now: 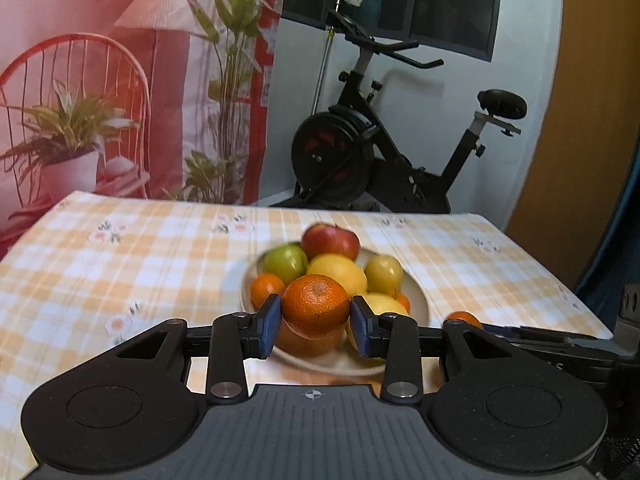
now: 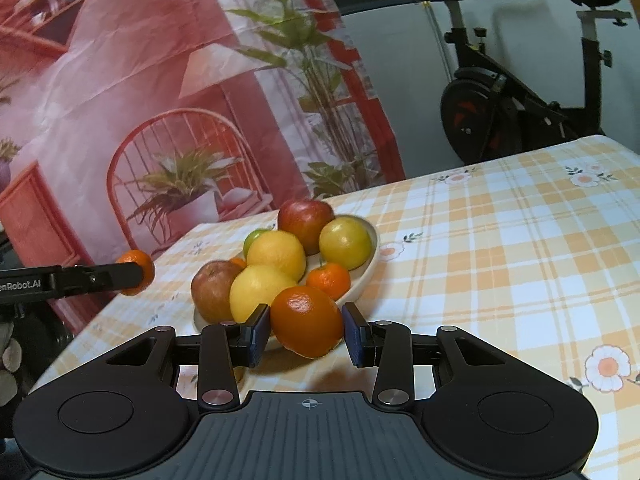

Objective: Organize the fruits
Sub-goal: 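Carry the orange with both tools over the plate and lower it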

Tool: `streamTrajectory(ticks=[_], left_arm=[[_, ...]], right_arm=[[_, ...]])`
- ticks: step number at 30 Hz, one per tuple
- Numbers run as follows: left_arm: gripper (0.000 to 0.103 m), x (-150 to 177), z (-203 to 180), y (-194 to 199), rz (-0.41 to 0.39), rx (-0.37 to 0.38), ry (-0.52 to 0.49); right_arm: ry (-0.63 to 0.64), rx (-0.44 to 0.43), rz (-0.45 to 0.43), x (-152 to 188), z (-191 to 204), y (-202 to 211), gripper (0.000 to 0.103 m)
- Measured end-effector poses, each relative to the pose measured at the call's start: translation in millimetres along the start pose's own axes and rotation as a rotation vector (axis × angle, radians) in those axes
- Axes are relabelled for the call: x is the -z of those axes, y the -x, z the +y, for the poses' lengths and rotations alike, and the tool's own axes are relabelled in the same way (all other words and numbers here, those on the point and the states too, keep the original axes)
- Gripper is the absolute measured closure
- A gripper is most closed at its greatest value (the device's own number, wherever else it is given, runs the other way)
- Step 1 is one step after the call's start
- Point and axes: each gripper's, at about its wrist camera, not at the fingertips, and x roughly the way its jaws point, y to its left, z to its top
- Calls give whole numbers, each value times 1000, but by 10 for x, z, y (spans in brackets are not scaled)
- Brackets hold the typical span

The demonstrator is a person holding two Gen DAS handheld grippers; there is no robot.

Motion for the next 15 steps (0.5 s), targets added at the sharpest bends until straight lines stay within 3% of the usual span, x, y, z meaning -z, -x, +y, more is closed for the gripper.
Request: streamTrajectory(ticks=[7, 15], left_arm=[[63, -199, 75, -204, -18, -10, 5], [63, -297, 160, -585, 18, -15, 31]], right_arm=[[32, -2, -15, -273, 32, -204, 67], [72, 15, -12, -521, 82, -617, 67]])
